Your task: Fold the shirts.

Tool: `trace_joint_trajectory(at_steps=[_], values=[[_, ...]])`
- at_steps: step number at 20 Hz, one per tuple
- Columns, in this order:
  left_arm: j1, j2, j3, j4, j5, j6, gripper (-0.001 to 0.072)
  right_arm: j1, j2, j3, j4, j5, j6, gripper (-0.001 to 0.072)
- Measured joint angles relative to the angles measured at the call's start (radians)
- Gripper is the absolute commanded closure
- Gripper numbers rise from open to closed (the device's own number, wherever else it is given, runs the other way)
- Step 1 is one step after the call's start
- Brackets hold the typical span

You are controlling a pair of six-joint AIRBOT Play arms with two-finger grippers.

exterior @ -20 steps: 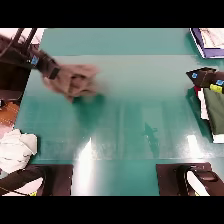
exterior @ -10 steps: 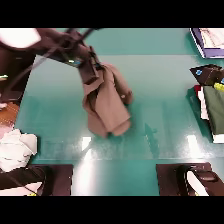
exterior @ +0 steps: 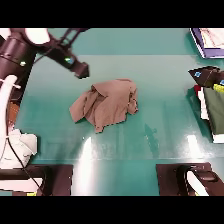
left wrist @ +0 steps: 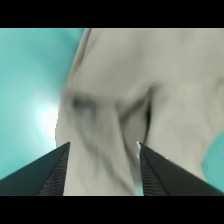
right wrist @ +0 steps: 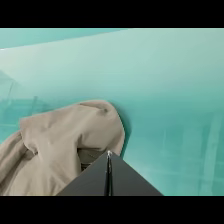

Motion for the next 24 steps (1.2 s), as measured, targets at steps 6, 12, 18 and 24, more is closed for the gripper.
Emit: trace_joint_trajectory(at_steps=[6,12,18,24], values=[[0.102,0.146,-0.420,-0.016,0.031,-0.060,0.0217,0.002,-0.057,0.000,0.014,0.032,0.001,0.0696],[0.168,0.234,-0.779,-0.034,0.183,-0.110,0.0216,0.016,-0.082,0.000,0.026,0.043,0.002,0.0696],[0.344,0.249,-0.949,-0.301,0.248,-0.020,0.0216,0.018,-0.084,0.000,0.028,0.047,0.002,0.0696],[0.393,0.241,-1.080,-0.519,0.366,0.052,0.0218,0.018,-0.084,0.000,0.029,0.047,0.001,0.0696]])
